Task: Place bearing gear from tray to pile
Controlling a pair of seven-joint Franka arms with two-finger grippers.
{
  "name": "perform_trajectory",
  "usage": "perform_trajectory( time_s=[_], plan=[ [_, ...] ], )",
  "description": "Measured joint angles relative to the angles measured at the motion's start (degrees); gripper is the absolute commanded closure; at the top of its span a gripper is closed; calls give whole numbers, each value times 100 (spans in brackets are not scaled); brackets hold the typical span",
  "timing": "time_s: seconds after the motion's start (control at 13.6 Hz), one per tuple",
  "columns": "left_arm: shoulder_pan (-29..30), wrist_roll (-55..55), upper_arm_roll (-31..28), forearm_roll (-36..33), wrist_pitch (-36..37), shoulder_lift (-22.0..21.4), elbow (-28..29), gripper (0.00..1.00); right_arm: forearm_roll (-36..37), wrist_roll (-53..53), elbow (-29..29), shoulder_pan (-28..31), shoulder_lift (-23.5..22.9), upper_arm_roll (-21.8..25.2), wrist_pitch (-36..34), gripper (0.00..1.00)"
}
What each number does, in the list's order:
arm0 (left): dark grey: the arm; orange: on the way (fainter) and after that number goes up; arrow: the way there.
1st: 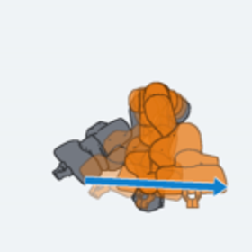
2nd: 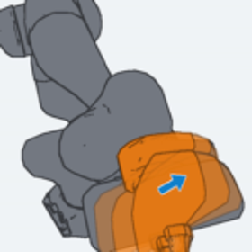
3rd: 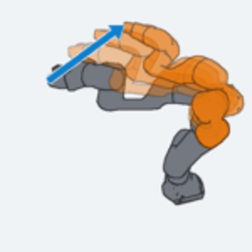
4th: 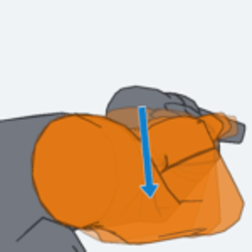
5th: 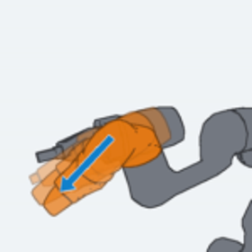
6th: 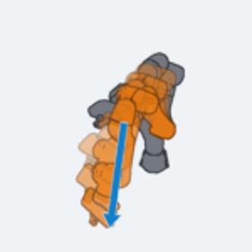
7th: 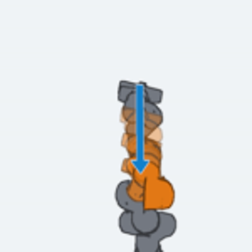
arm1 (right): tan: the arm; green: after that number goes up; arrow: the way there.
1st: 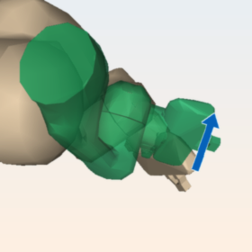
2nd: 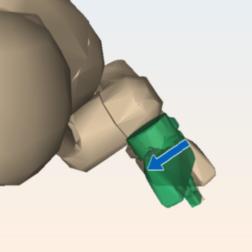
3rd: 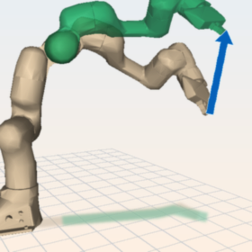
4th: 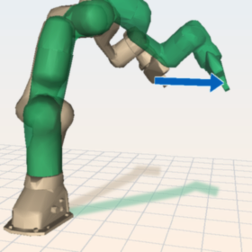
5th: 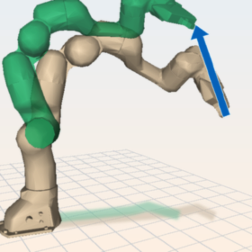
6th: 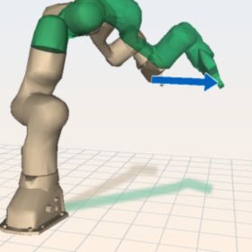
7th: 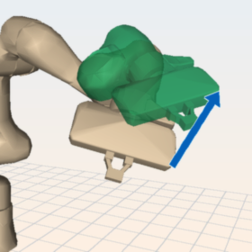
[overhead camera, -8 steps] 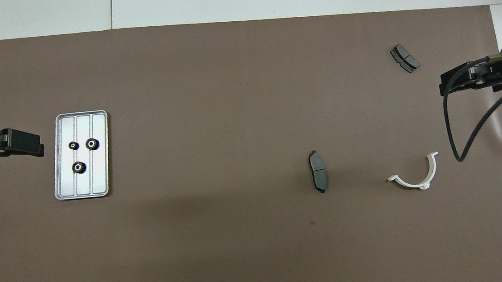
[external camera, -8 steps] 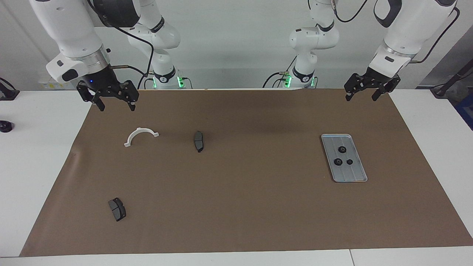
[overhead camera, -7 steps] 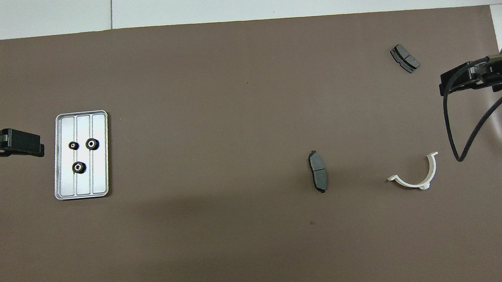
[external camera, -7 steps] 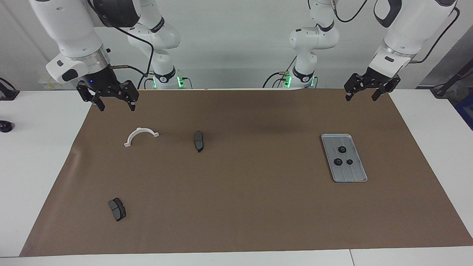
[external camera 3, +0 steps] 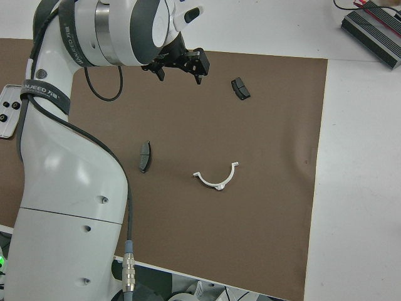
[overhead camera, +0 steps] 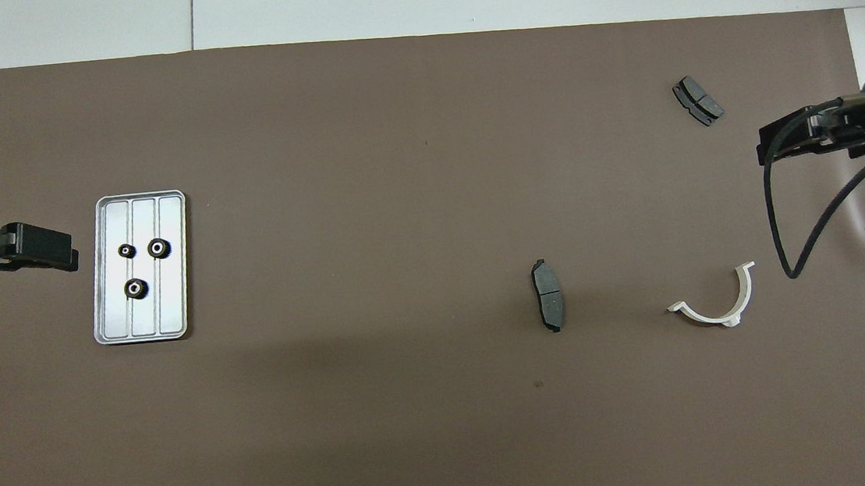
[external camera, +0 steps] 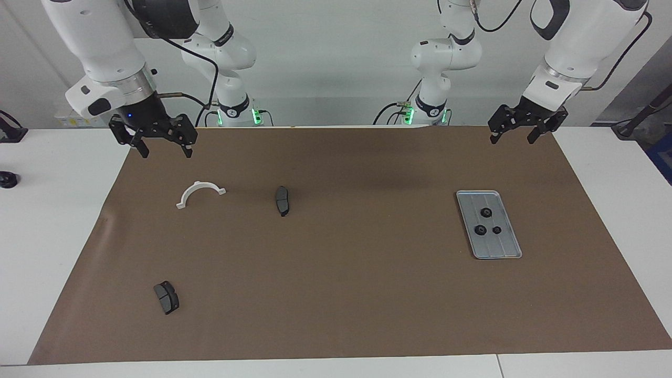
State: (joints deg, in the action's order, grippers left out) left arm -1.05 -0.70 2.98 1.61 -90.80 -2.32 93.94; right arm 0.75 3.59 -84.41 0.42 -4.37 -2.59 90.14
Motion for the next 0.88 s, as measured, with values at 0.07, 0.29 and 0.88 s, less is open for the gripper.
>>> perform_trajectory(
  time_s=[0.07, 0.29, 0.88],
  plan=[
    [0, 0, -2, 0, -209, -34, 144, 0, 0, 0, 0, 0, 0, 0, 0, 0],
    [37, 0, -18, 0, -997, -232, 886, 0, 0, 0, 0, 0, 0, 0, 0, 0],
    [394, 0, -33, 0, -3236, 239, 2414, 0, 0, 0, -5, 3, 0, 6, 0, 0]
  ],
)
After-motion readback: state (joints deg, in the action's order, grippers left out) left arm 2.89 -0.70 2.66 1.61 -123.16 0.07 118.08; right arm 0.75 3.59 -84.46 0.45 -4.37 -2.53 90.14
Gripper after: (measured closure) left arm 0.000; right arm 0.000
